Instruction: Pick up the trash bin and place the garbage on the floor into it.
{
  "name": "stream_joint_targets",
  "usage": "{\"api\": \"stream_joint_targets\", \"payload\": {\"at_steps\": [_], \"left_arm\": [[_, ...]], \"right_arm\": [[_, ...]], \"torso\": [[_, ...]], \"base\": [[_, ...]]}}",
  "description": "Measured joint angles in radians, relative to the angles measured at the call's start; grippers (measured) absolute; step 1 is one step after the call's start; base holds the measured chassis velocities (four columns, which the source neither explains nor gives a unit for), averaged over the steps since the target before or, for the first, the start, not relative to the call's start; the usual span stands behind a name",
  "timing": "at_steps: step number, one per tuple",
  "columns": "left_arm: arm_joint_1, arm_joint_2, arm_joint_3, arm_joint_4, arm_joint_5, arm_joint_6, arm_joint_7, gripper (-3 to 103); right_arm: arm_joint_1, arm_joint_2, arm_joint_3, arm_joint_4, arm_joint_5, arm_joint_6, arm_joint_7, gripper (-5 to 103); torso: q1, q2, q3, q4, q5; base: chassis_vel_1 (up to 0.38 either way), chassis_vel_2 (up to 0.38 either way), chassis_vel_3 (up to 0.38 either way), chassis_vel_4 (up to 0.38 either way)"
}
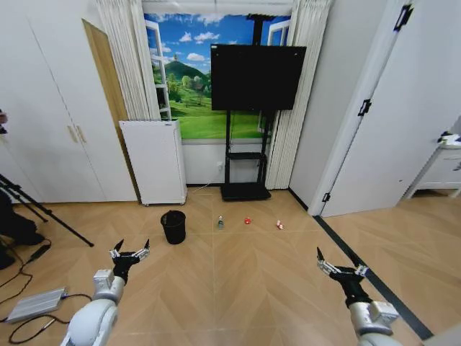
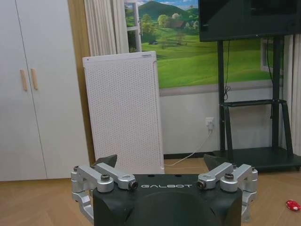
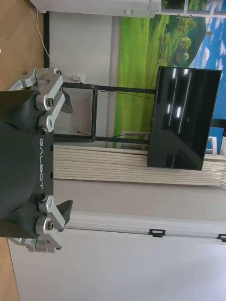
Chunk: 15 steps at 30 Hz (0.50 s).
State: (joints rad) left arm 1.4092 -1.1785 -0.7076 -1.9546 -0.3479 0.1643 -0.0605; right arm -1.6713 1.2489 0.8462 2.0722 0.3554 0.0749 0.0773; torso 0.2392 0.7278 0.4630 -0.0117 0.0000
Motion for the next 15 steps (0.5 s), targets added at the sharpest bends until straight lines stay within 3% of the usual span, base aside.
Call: {"api": "stream_joint_targets", "payload": {"at_steps": [15], "left_arm": [[-0.003,-0.007,0.004,0.007,0.002,0.000,0.000,100]], "right_arm": [[0.005,-0.001,-0.002,-0.008,-0.009,-0.012,-0.006,100]], "torso": [[0.000,0.000,0.000,0.0000,0.0000]], "base": [[0.000,0.000,0.000,0.000]]}}
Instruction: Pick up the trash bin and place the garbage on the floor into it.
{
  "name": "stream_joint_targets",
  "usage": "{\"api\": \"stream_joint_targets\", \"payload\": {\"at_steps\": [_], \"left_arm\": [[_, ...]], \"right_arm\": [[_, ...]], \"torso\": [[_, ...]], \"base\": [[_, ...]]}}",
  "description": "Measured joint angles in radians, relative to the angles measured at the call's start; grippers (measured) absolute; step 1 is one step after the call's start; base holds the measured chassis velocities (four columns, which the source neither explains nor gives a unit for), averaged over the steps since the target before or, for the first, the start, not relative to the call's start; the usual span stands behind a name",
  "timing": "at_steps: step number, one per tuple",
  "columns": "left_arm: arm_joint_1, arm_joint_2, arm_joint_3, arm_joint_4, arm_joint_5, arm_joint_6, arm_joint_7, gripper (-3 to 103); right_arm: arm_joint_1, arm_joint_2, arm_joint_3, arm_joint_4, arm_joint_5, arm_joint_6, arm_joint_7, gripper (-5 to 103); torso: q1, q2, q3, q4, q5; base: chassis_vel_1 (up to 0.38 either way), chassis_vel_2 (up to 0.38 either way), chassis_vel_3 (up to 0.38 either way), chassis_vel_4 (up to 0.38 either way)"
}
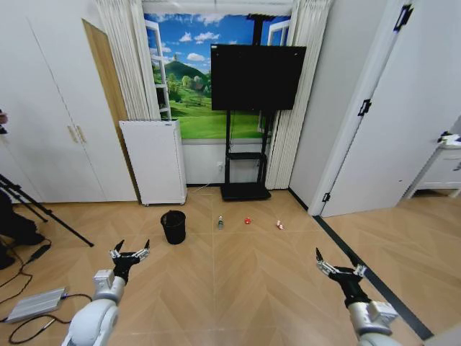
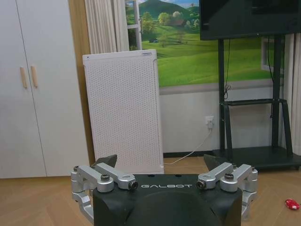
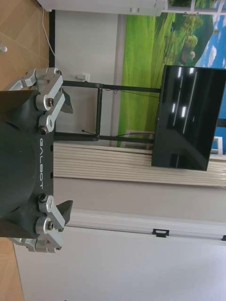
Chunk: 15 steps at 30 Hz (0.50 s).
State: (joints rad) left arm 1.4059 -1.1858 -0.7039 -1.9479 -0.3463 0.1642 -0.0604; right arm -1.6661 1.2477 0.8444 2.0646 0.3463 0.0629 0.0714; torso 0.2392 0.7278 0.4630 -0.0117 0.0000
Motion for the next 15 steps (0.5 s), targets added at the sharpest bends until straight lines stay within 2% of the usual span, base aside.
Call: {"api": "stream_joint_targets", "payload": {"at_steps": [8,15], "left_arm": [[0.002,-0.006,0.005,0.001,0.008,-0.002,0.000,100],[0.003,-0.009,0.005,0.002,0.010,-0.004,0.000,100]], "right_arm": [[0.002,0.002,-0.002,-0.022,0.000,-0.011,0.022,100],[0.005,-0.001,-0.002,-0.023,0.006,-0.010,0.022,100]], "torso": [[0.000,0.000,0.000,-0.0001,0.0000],[0.000,0.000,0.000,0.0001,0.0000]], "base": [[-0.013,0.012,0.017,-0.013],[-0.100,0.116,0.113,-0.126]]}}
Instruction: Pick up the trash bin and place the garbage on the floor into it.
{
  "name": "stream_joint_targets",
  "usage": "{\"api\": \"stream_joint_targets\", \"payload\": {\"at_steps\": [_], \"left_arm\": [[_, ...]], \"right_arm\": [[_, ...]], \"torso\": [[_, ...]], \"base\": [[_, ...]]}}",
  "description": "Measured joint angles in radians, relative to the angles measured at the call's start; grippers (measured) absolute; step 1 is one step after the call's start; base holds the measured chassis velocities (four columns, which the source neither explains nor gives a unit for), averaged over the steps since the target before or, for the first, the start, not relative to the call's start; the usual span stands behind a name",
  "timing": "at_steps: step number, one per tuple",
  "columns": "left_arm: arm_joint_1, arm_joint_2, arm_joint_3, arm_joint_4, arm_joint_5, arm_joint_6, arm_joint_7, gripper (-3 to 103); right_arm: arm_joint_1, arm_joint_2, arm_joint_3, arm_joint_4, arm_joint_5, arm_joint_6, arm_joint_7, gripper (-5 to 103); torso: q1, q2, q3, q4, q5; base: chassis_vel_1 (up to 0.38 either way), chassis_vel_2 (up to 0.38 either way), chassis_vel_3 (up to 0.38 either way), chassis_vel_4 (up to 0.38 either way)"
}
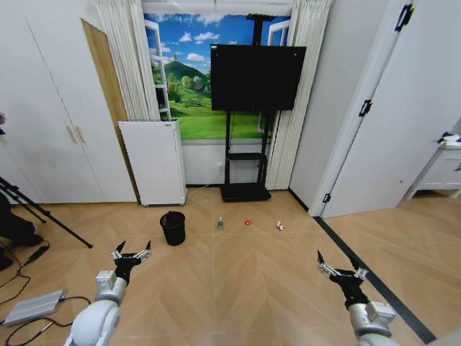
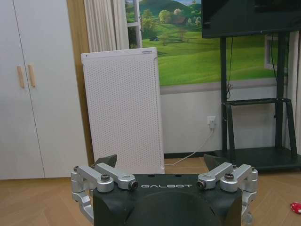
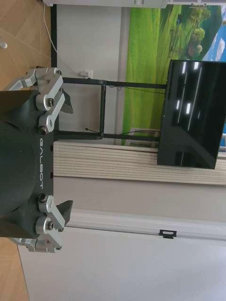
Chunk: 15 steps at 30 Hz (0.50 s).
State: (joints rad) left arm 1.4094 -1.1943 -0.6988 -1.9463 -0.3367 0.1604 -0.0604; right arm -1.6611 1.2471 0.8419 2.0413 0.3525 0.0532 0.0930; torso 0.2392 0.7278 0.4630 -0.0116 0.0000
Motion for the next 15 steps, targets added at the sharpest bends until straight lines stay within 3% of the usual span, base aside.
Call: {"api": "stream_joint_targets", "payload": {"at_steps": [15], "left_arm": [[-0.003,-0.003,0.004,0.005,0.003,-0.001,0.000,100]], "right_arm": [[-0.002,0.001,-0.003,-0.008,0.002,0.009,-0.012,100]], "torso": [[0.000,0.000,0.000,-0.0002,0.0000]], "base": [[-0.108,0.113,0.113,-0.111]]}}
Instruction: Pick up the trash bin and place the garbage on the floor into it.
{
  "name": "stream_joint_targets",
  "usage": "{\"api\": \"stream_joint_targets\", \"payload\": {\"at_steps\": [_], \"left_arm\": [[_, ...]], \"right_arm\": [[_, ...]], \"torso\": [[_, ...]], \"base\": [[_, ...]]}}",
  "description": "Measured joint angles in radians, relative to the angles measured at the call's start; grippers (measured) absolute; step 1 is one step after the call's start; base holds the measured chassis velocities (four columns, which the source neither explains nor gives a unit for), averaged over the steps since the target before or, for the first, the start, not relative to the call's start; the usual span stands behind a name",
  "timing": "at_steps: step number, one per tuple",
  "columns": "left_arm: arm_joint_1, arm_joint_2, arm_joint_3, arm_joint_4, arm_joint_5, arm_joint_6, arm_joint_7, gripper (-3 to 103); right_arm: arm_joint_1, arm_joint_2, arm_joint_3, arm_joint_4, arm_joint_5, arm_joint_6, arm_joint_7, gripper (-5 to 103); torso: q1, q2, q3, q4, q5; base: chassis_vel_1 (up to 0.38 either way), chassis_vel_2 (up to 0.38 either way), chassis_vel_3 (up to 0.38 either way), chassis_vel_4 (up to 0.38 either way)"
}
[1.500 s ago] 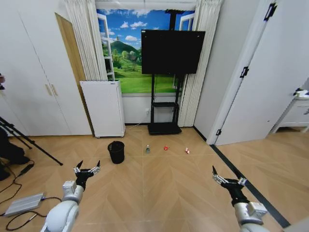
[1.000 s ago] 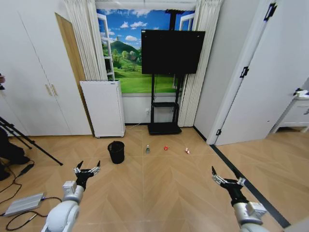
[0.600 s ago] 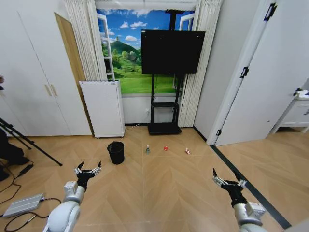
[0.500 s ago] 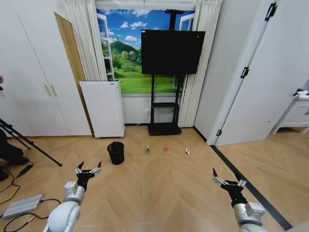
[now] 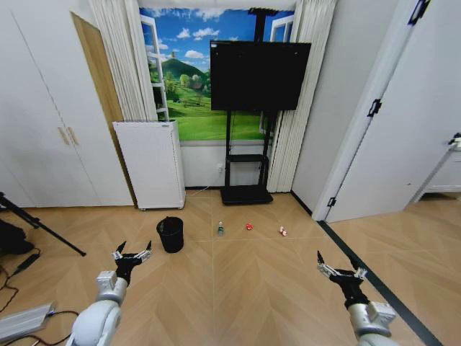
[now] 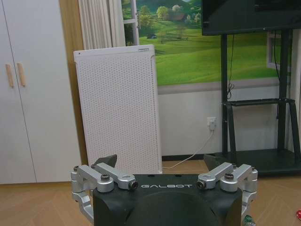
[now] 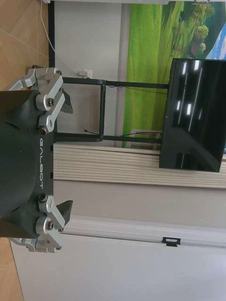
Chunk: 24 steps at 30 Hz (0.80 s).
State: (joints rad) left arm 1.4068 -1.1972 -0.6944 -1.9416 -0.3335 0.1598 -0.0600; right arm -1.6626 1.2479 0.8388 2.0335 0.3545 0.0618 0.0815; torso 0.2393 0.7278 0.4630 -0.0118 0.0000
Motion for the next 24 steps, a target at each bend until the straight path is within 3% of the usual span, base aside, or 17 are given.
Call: {"api": "stream_joint_targets", "payload": {"at_steps": [24], "left_arm": [[-0.002,-0.004,0.008,0.013,0.008,-0.004,0.002,100]], "right_arm": [[0.008,-0.005,-0.004,-0.027,-0.016,0.021,-0.024,100]], "torso": [[0.000,0.000,0.000,-0.0003,-0.0002]], "base": [[-0.162,0.154,0.163,-0.166]]}}
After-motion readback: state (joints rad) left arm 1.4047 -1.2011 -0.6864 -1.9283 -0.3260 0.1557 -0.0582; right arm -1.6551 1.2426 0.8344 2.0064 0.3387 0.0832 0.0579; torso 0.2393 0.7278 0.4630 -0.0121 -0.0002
